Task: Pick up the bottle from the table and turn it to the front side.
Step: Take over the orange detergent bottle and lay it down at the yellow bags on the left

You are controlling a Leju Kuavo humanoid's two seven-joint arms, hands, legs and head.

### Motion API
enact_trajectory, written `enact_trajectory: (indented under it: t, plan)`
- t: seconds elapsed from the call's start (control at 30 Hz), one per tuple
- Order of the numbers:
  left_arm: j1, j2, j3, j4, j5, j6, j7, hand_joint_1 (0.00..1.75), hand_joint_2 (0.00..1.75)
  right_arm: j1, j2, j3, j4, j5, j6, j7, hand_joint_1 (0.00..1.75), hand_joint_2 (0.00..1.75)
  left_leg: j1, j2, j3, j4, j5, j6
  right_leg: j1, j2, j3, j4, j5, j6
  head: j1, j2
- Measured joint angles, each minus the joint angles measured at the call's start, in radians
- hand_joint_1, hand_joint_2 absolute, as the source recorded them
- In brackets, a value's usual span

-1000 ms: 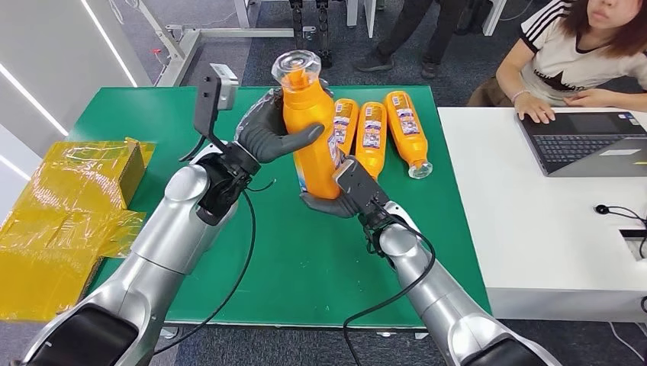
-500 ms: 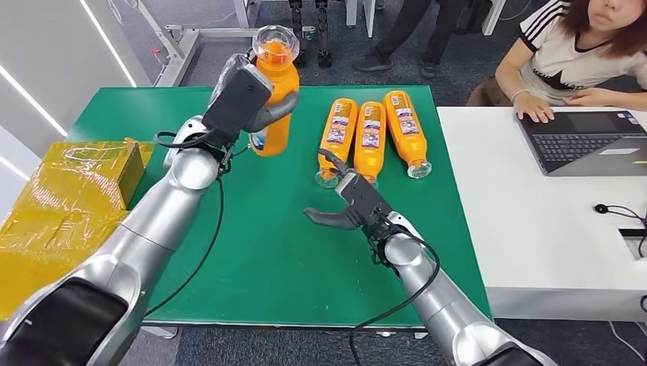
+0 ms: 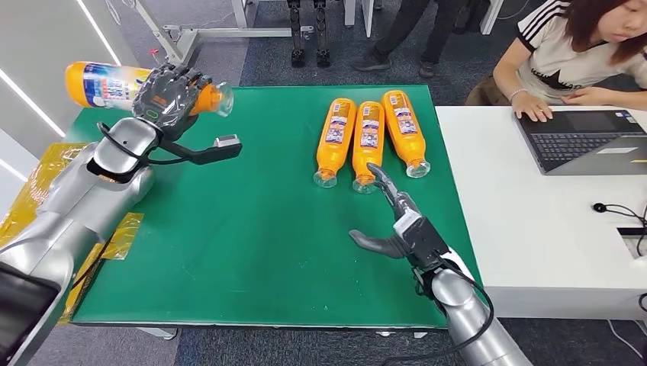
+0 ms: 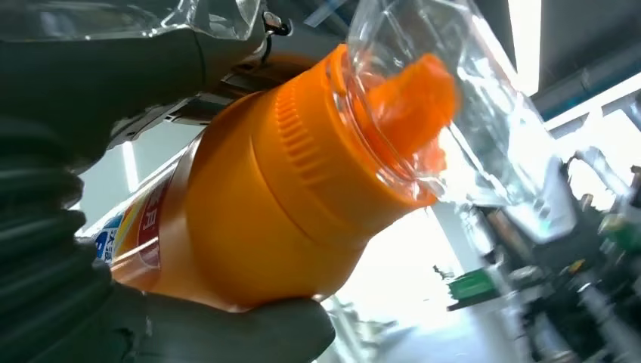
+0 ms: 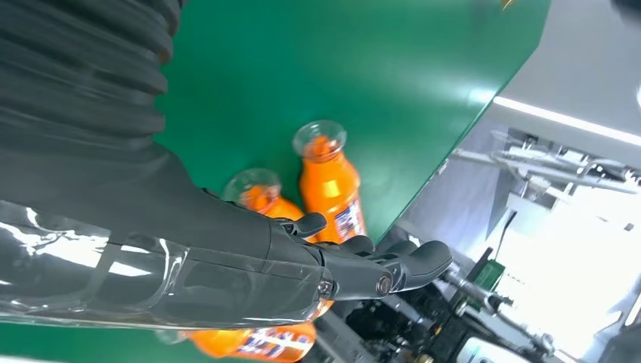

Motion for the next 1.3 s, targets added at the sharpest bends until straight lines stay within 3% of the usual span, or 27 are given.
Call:
enact_trajectory:
  t: [0.3, 0.53, 0.83, 1.0, 1.3]
  plan:
    - [0.132, 0.158, -0.013, -0.005, -0.038, -0.126, -0.004, 1.75, 1.75, 0.16, -0.036, -0.106, -0.128, 0.034, -0.005, -0.02, 0.0, 1.75, 0.0, 0.001, 0.0, -0.001, -0.002, -0.002, 0.0, 0.001, -0.002, 0.0, -0.001, -0.001, 0.0, 0.0]
    - [0.146, 0.205, -0.013, -0.008, -0.008, -0.316, -0.071, 1.75, 1.75, 0.248, -0.039, -0.15, -0.189, 0.051, -0.005, -0.021, 0.0, 1.75, 0.0, -0.001, -0.001, -0.001, -0.001, -0.002, 0.0, -0.002, -0.002, 0.0, -0.001, -0.001, 0.0, 0.0]
    - [0.164, 0.196, -0.03, -0.007, 0.067, -0.375, -0.137, 1.75, 1.75, 0.254, -0.037, -0.154, -0.213, 0.068, 0.015, -0.003, 0.0, 1.75, 0.0, -0.001, -0.001, -0.001, -0.001, -0.002, 0.0, -0.002, -0.002, 0.0, -0.001, -0.001, 0.0, 0.0]
    - [0.167, 0.165, -0.051, 0.021, 0.108, -0.397, -0.147, 1.75, 1.75, 0.232, -0.032, -0.154, -0.212, 0.07, 0.016, 0.001, 0.0, 1.75, 0.0, -0.001, -0.001, -0.001, -0.001, -0.002, 0.0, -0.002, -0.001, 0.0, -0.001, -0.001, 0.0, 0.0]
    - [0.171, 0.11, -0.079, 0.149, 0.138, -0.476, -0.075, 1.75, 1.75, 0.22, -0.029, -0.154, -0.204, 0.071, 0.018, 0.009, 0.0, 1.75, 0.0, -0.001, -0.001, -0.001, -0.001, -0.002, 0.0, -0.001, -0.001, 0.0, -0.001, -0.001, 0.0, 0.0]
